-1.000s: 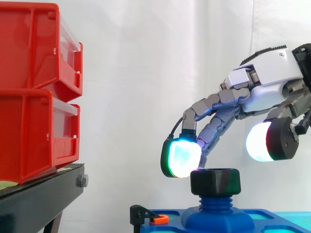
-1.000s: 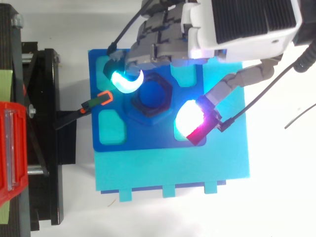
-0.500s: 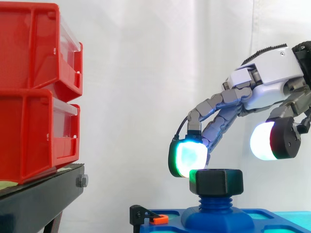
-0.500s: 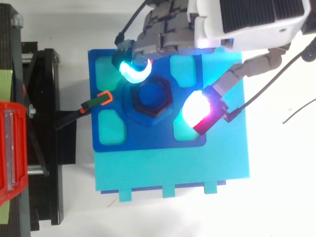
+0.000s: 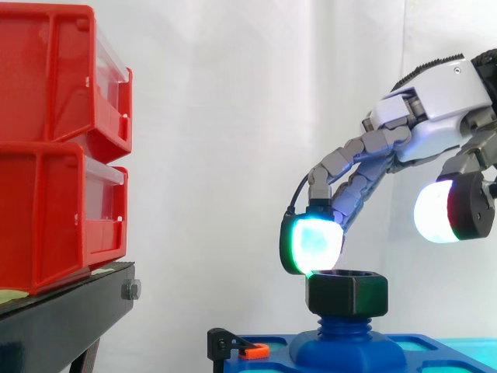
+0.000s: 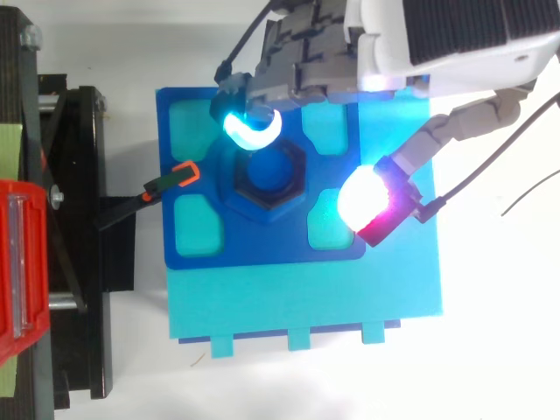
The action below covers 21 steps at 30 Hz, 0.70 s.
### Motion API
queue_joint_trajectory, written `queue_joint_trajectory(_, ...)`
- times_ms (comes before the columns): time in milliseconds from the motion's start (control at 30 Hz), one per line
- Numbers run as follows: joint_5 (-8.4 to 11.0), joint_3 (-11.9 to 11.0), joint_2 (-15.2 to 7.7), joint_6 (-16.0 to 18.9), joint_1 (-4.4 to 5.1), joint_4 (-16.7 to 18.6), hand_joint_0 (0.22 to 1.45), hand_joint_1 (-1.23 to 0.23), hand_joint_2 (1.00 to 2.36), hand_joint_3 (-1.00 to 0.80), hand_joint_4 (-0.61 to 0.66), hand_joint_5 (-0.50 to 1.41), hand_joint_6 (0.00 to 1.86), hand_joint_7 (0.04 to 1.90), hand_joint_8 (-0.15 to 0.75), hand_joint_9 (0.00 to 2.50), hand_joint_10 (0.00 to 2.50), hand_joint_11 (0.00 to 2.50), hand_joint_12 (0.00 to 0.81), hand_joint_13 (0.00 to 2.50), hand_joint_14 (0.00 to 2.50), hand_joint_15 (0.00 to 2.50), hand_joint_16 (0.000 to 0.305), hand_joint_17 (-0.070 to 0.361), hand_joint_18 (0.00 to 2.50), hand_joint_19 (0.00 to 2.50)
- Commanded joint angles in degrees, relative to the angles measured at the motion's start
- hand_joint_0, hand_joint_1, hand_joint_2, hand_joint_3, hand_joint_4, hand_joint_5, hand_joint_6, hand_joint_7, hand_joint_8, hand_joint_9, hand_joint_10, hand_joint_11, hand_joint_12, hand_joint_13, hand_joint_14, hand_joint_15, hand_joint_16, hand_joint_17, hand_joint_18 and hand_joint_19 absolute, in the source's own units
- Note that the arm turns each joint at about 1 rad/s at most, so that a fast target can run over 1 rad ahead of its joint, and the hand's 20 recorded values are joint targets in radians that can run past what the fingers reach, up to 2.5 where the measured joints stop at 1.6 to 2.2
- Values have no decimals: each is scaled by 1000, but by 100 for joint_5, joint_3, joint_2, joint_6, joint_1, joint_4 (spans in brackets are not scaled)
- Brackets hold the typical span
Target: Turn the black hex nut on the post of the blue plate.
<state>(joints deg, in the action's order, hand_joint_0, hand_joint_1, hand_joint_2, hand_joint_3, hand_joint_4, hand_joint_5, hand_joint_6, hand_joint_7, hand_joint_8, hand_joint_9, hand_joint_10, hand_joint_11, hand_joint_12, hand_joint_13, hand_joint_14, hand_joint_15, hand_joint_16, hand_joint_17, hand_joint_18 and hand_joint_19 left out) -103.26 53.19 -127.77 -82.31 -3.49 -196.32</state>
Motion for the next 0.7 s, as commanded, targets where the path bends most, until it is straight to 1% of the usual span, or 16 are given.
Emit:
queue_joint_trajectory(0,8,-72,-2,-48,24,-47,484,-498,1000,-500,160,-193,503,925,194,529,10,260,318,646,14,345,39,88,318,372)
queue_joint_trajectory(100,8,-98,-2,-92,24,-82,484,-498,1000,-500,159,-193,503,925,191,526,12,259,320,646,14,338,39,88,316,364)
queue_joint_trajectory(233,8,-124,6,-171,24,-232,484,-497,1000,-500,160,-194,503,920,193,526,10,259,317,646,14,341,39,88,314,372)
queue_joint_trajectory(333,8,-124,6,-285,24,-469,484,-497,1000,-500,160,-193,503,925,193,526,10,263,318,646,14,345,39,88,314,372)
queue_joint_trajectory(400,8,-160,6,-426,24,-610,484,-498,1000,-500,157,-193,503,920,192,527,10,263,317,647,14,338,39,88,314,364)
queue_joint_trajectory(467,8,-168,6,-461,24,-627,484,-498,1000,-500,160,-193,503,924,193,528,10,264,318,646,14,342,39,88,314,372)
queue_joint_trajectory(667,34,-168,103,-690,41,-777,484,-498,1000,-500,157,-193,503,925,193,529,12,259,317,646,14,341,39,88,313,372)
